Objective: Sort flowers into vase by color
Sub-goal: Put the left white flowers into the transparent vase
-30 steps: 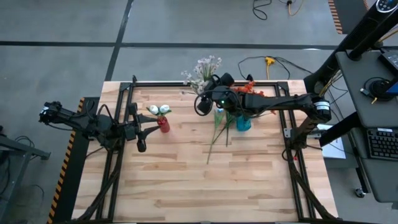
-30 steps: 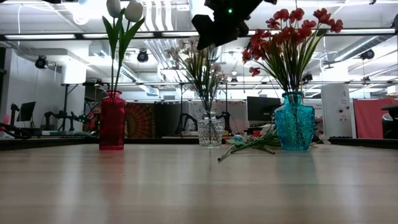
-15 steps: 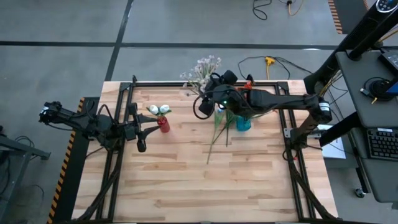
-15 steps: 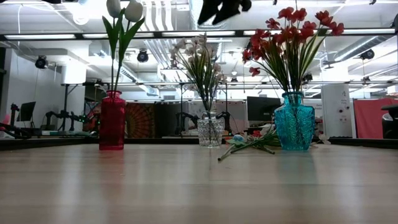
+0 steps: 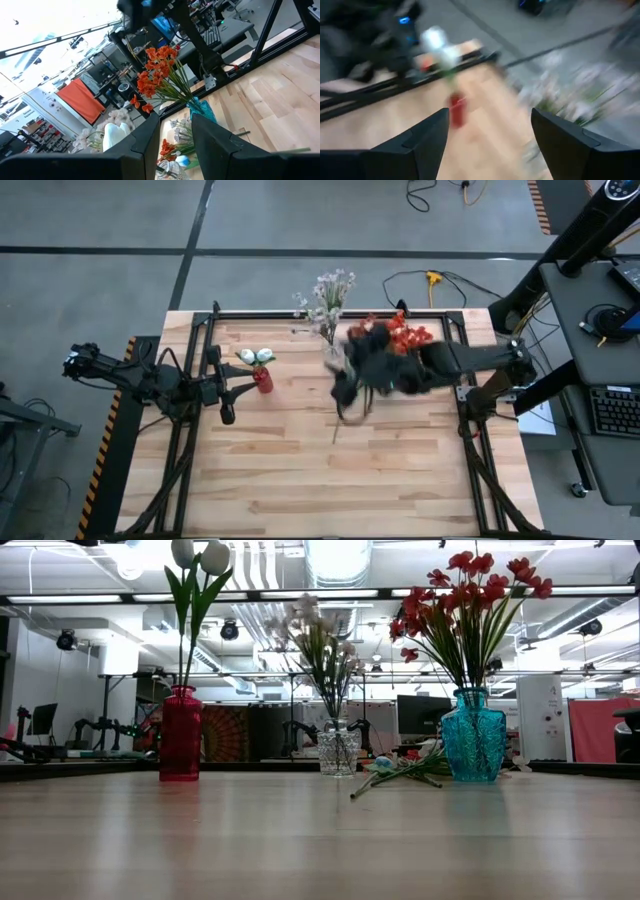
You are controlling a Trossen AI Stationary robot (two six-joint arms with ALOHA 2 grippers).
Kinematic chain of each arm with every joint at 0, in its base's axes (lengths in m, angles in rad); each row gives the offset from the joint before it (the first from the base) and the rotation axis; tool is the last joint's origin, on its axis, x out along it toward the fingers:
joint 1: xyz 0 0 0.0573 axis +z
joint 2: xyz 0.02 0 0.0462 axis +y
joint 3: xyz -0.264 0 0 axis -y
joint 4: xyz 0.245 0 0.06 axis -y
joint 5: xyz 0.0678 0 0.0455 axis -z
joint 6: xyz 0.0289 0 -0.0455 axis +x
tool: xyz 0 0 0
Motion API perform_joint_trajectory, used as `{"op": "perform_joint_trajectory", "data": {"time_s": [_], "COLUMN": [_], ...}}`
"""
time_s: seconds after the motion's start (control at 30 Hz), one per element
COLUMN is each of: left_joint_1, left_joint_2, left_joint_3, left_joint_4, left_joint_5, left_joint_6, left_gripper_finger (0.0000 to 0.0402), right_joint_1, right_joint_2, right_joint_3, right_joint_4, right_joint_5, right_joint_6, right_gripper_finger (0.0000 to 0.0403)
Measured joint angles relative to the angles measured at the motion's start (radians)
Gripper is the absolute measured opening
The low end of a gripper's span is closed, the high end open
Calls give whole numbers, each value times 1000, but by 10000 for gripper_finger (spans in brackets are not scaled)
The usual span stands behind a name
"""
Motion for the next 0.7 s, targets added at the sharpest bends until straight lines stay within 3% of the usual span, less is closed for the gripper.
{"op": "perform_joint_trajectory", "data": {"time_s": [0.23, 0.4, 0.5, 0.7], "left_joint_1": [0, 0, 0, 0], "left_joint_2": [0, 0, 0, 0], "left_joint_3": [0, 0, 0, 0], "left_joint_4": [1, 10, 24, 36], "left_joint_5": [0, 0, 0, 0], "left_joint_6": [-6, -18, -22, -24], "left_gripper_finger": [97, 97, 97, 97], "right_joint_1": [153, 197, 195, 192], "right_joint_2": [83, 180, 223, 262], "right_joint_3": [14, 4, -14, -146], "right_joint_4": [-196, -502, -667, -598], "right_joint_5": [-175, -207, -170, -123], "right_joint_6": [483, 803, 950, 1068], "right_gripper_finger": [251, 237, 233, 231]}}
